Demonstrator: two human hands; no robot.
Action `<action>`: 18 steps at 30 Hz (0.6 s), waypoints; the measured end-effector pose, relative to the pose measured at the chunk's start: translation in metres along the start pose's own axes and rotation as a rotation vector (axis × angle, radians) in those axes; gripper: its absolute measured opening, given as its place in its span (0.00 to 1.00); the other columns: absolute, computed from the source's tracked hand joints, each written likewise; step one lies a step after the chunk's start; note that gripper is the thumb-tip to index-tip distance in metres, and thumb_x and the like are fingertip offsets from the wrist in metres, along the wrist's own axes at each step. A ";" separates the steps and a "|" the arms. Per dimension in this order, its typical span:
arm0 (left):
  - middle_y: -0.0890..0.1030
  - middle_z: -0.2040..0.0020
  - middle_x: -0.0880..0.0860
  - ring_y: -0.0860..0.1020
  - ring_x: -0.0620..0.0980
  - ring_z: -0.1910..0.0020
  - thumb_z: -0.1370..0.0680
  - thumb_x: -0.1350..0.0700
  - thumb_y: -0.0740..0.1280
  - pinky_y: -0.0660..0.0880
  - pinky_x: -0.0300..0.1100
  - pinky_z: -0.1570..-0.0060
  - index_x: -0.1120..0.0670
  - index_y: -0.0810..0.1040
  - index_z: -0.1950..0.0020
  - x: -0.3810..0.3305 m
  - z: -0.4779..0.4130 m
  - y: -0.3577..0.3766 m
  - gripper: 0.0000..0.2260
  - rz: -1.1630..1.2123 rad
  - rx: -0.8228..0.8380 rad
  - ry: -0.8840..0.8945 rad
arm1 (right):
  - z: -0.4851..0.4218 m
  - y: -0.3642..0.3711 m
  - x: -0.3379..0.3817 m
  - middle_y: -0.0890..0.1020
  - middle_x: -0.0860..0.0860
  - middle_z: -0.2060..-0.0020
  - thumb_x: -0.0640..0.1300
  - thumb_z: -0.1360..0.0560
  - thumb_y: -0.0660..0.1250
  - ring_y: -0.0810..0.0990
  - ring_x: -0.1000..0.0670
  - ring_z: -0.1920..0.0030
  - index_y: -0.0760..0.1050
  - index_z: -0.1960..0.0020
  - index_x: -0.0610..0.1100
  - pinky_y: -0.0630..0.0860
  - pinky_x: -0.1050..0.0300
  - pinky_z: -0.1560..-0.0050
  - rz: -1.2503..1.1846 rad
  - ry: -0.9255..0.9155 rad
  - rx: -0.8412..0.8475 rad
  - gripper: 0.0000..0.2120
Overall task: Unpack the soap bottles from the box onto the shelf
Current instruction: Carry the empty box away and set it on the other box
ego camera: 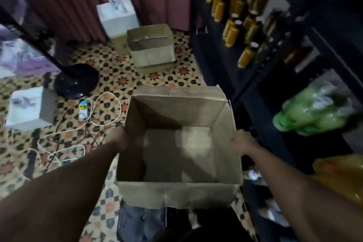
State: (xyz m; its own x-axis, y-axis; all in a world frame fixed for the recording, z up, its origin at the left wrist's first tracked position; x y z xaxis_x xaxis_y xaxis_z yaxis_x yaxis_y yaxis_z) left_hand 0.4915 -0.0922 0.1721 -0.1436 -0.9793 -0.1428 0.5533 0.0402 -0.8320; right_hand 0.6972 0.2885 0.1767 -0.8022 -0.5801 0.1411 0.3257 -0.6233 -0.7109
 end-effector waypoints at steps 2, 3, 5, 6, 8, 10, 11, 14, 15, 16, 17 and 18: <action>0.79 0.41 0.64 0.77 0.62 0.40 0.20 0.61 0.62 0.74 0.49 0.44 0.65 0.76 0.39 0.002 -0.007 -0.006 0.13 0.059 0.030 -0.088 | -0.020 -0.018 0.030 0.80 0.39 0.44 0.39 0.23 0.60 0.80 0.41 0.52 0.77 0.41 0.35 0.70 0.61 0.65 0.030 -0.052 0.012 0.14; 0.79 0.42 0.65 0.77 0.62 0.40 0.21 0.62 0.63 0.74 0.49 0.46 0.65 0.76 0.39 0.005 -0.014 -0.010 0.12 0.111 0.027 -0.126 | -0.030 -0.027 0.046 0.79 0.39 0.46 0.38 0.23 0.59 0.78 0.44 0.58 0.77 0.41 0.35 0.68 0.63 0.71 0.033 -0.080 0.030 0.14; 0.80 0.43 0.64 0.78 0.62 0.43 0.22 0.63 0.64 0.74 0.49 0.49 0.65 0.77 0.41 0.014 -0.032 -0.023 0.11 0.209 -0.005 -0.180 | -0.053 -0.044 0.076 0.79 0.39 0.49 0.37 0.23 0.59 0.74 0.48 0.66 0.78 0.44 0.35 0.65 0.66 0.76 0.051 -0.126 0.034 0.13; 0.80 0.44 0.64 0.79 0.62 0.43 0.23 0.63 0.64 0.74 0.48 0.50 0.66 0.78 0.42 0.019 -0.045 -0.025 0.11 0.240 -0.006 -0.212 | -0.067 -0.052 0.090 0.80 0.39 0.50 0.37 0.23 0.59 0.74 0.49 0.67 0.78 0.47 0.36 0.66 0.66 0.76 0.058 -0.144 0.037 0.11; 0.81 0.45 0.65 0.79 0.62 0.44 0.23 0.64 0.64 0.75 0.48 0.49 0.66 0.78 0.43 0.022 -0.066 -0.031 0.11 0.286 -0.003 -0.255 | -0.090 -0.069 0.118 0.80 0.40 0.51 0.38 0.23 0.59 0.78 0.47 0.64 0.77 0.49 0.37 0.72 0.63 0.72 0.087 -0.181 0.047 0.09; 0.81 0.46 0.64 0.80 0.61 0.45 0.23 0.64 0.64 0.76 0.49 0.48 0.65 0.78 0.44 0.022 -0.098 -0.046 0.10 0.324 -0.042 -0.294 | -0.132 -0.094 0.154 0.80 0.40 0.47 0.40 0.22 0.59 0.81 0.42 0.53 0.77 0.44 0.36 0.75 0.59 0.62 0.133 -0.205 0.024 0.12; 0.81 0.47 0.63 0.80 0.61 0.47 0.23 0.63 0.64 0.78 0.50 0.48 0.64 0.78 0.44 0.023 -0.104 -0.046 0.09 0.338 -0.046 -0.295 | -0.138 -0.098 0.158 0.79 0.40 0.45 0.40 0.22 0.59 0.80 0.40 0.49 0.76 0.42 0.35 0.74 0.57 0.59 0.137 -0.211 0.008 0.13; 0.82 0.49 0.62 0.81 0.60 0.49 0.23 0.63 0.65 0.79 0.53 0.47 0.62 0.77 0.45 0.029 -0.147 -0.067 0.07 0.384 -0.071 -0.370 | -0.177 -0.133 0.211 0.78 0.38 0.42 0.40 0.21 0.59 0.79 0.39 0.49 0.74 0.39 0.35 0.71 0.56 0.57 0.195 -0.261 -0.008 0.14; 0.82 0.49 0.62 0.80 0.60 0.48 0.22 0.63 0.64 0.78 0.54 0.45 0.62 0.77 0.45 0.029 -0.158 -0.075 0.07 0.387 -0.090 -0.377 | -0.190 -0.142 0.224 0.77 0.38 0.42 0.40 0.21 0.59 0.79 0.38 0.48 0.74 0.39 0.35 0.71 0.56 0.57 0.198 -0.276 -0.018 0.14; 0.81 0.49 0.62 0.80 0.61 0.47 0.22 0.63 0.64 0.77 0.56 0.44 0.61 0.76 0.44 0.028 -0.169 -0.083 0.07 0.381 -0.104 -0.392 | -0.200 -0.151 0.236 0.77 0.38 0.41 0.40 0.21 0.59 0.79 0.38 0.46 0.74 0.39 0.35 0.71 0.56 0.56 0.205 -0.275 -0.031 0.15; 0.81 0.48 0.62 0.80 0.62 0.47 0.22 0.62 0.63 0.77 0.56 0.44 0.61 0.76 0.44 0.028 -0.178 -0.090 0.07 0.392 -0.117 -0.404 | -0.210 -0.159 0.247 0.77 0.38 0.41 0.40 0.21 0.59 0.79 0.37 0.44 0.75 0.39 0.35 0.71 0.56 0.56 0.197 -0.276 -0.044 0.15; 0.80 0.48 0.62 0.80 0.61 0.47 0.21 0.62 0.63 0.78 0.56 0.45 0.61 0.75 0.44 0.028 -0.190 -0.097 0.07 0.393 -0.117 -0.416 | -0.221 -0.167 0.259 0.77 0.38 0.41 0.41 0.21 0.59 0.79 0.37 0.44 0.75 0.39 0.35 0.71 0.56 0.56 0.202 -0.275 -0.044 0.15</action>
State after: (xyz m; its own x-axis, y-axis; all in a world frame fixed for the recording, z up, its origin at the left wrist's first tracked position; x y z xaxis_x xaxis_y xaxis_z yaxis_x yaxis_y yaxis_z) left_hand 0.2780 -0.0862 0.1466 0.4014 -0.8811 -0.2501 0.4023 0.4149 -0.8161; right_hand 0.3250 0.3582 0.1793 -0.5567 -0.8129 0.1711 0.4374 -0.4619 -0.7716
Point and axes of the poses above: each hand's wrist, its own z-axis away from the middle knuckle, its own y-axis out of the palm, x = y × z, the point moved 8 cm from there along -z, towards the middle knuckle
